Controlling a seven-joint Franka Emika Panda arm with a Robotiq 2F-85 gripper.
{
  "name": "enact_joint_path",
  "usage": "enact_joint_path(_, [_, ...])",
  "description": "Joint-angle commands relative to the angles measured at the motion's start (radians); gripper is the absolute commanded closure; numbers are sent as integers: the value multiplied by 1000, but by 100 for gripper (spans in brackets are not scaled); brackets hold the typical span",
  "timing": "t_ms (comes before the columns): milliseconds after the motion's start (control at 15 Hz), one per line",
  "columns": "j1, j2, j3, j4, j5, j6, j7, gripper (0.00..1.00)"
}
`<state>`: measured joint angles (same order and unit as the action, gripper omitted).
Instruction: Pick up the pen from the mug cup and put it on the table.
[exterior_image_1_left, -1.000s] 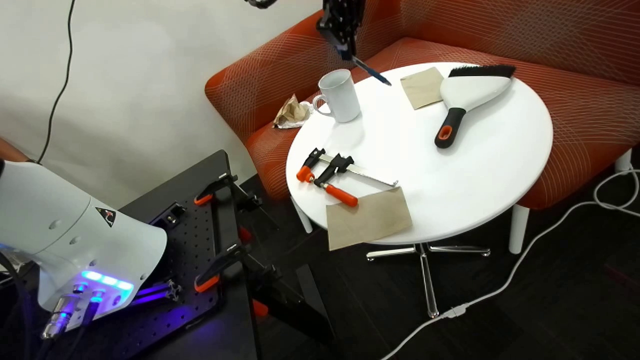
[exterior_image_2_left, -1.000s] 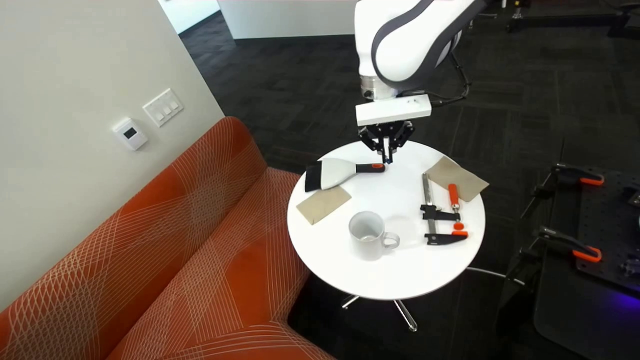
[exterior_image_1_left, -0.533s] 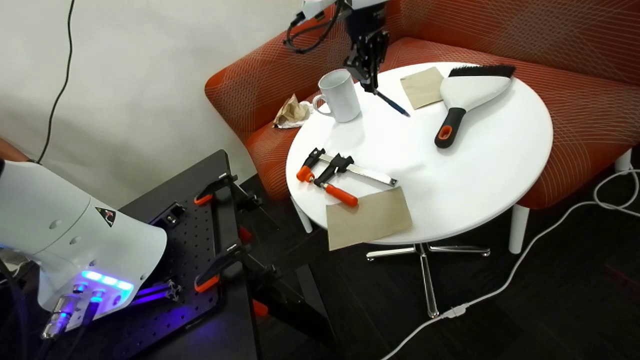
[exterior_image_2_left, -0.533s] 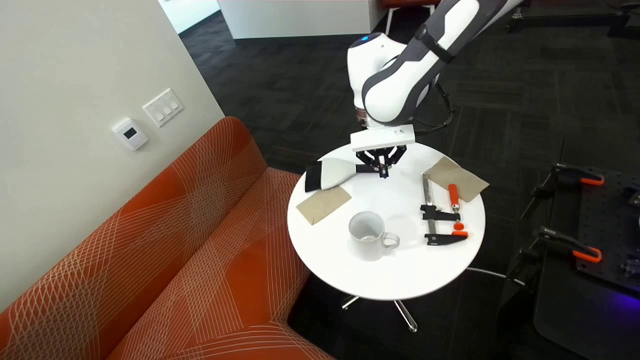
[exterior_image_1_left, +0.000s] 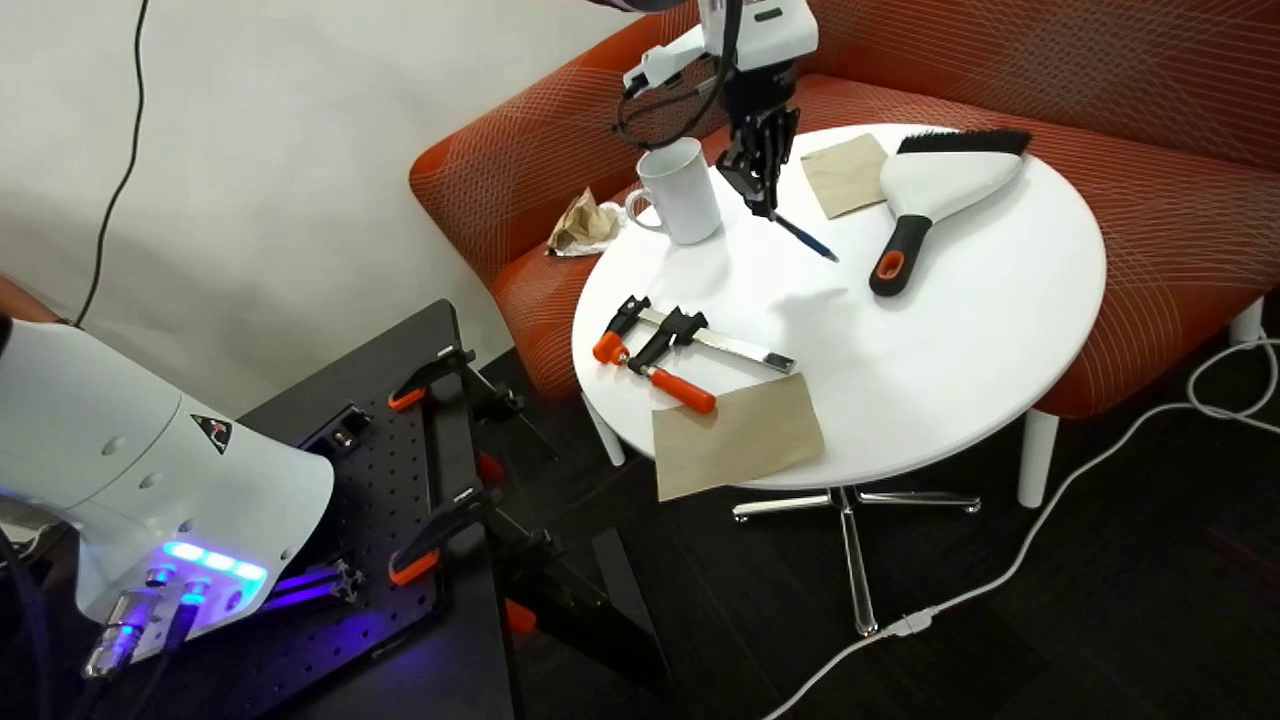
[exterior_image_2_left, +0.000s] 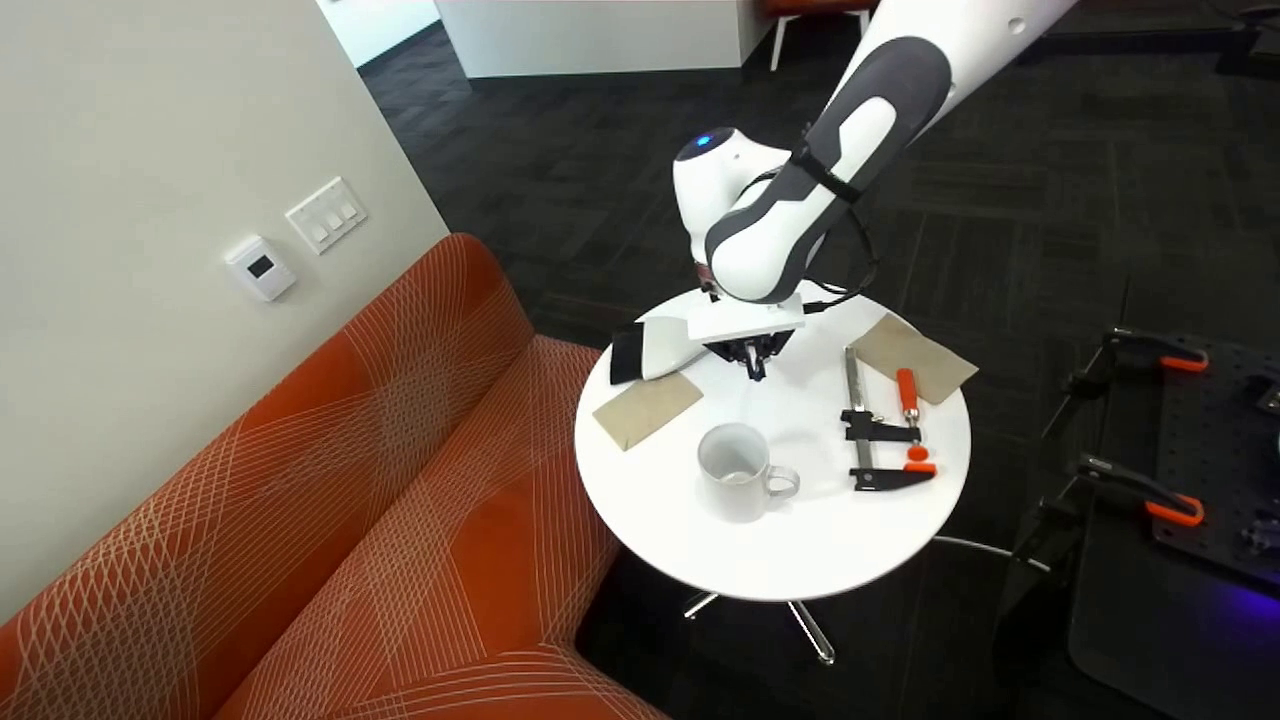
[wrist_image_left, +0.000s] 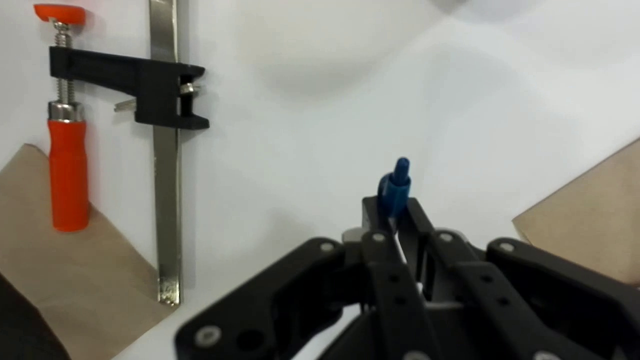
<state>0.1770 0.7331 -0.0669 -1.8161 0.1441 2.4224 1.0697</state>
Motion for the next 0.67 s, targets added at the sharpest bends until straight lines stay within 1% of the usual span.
enact_joint_path(0, [27, 39, -15, 56, -16, -8, 40, 62])
enact_joint_path(200, [30, 49, -13, 71, -11, -6, 36, 41])
enact_joint_path(533, [30, 48, -11, 80, -6, 1, 33, 3])
enact_joint_path(600, [29, 48, -10, 81, -5, 2, 32, 0])
